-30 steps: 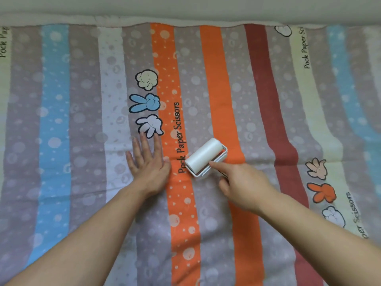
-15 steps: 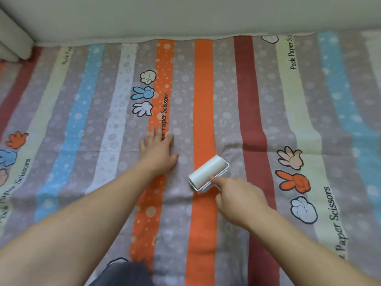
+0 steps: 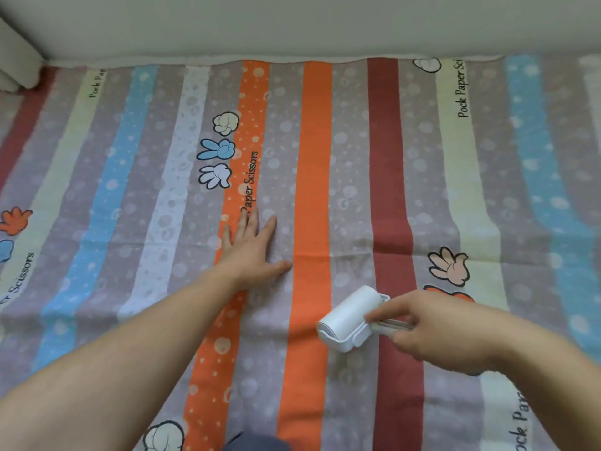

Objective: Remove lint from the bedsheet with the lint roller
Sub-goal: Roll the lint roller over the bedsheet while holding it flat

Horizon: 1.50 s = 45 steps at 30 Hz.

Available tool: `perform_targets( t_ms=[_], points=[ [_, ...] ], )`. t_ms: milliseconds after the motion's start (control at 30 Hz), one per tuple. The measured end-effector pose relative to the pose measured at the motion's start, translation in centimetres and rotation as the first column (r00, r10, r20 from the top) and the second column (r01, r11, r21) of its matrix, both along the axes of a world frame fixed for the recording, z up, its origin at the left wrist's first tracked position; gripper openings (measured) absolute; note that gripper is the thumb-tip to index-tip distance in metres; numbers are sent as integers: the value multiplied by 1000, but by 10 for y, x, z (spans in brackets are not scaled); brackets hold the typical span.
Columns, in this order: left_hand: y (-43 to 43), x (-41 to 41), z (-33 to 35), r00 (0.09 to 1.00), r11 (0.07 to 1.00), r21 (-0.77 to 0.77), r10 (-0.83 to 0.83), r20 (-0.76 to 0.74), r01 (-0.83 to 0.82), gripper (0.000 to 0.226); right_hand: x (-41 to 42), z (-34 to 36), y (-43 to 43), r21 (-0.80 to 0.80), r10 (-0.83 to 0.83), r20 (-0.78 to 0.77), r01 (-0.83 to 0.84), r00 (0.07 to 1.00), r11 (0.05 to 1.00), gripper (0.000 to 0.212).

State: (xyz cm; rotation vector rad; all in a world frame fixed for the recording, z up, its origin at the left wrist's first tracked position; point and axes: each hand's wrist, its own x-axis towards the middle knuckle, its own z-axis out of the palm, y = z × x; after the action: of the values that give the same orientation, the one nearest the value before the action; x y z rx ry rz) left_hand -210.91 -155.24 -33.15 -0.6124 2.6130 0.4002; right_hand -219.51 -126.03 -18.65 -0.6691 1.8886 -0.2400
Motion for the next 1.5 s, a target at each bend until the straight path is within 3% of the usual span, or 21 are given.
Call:
perform_targets(
  t_ms=[133,233,433,633,900,1133,1300,1500],
  points=[
    [-15,-37,-5,996,997,19,-69,-52,70,94,-30,7,-10,-196,-233,36,235,972,952,43],
    [-22,-61,-13,993,992,122,-25,-112,38,78,-48,-13,-53,-303,-358,-144,303,923,903,48],
    [-45,-62,-32,977,952,303,32,-210,34,97,-82,-68,-154,-255,-282,-469,177,837,951,55],
    [-43,-65,-44,986,965,258,0,-165,44,100,-78,-92,-157,-105,-144,-560,103,816,989,57],
    [-38,-67,-37,992,978,208,0,-124,26,93,-43,-79,-89,-69,-83,-561,53,824,996,57],
    [13,-73,-19,996,994,-68,79,-28,-81,94,-4,-72,-6,-33,-40,-561,26,827,999,54],
    [93,-68,-7,995,990,113,88,-38,-84,93,12,-66,46,-5,-34,-508,37,861,999,48],
    [140,-67,1,987,977,146,160,-7,-158,90,13,-54,92,-2,-4,-415,4,910,1000,43]
  ],
)
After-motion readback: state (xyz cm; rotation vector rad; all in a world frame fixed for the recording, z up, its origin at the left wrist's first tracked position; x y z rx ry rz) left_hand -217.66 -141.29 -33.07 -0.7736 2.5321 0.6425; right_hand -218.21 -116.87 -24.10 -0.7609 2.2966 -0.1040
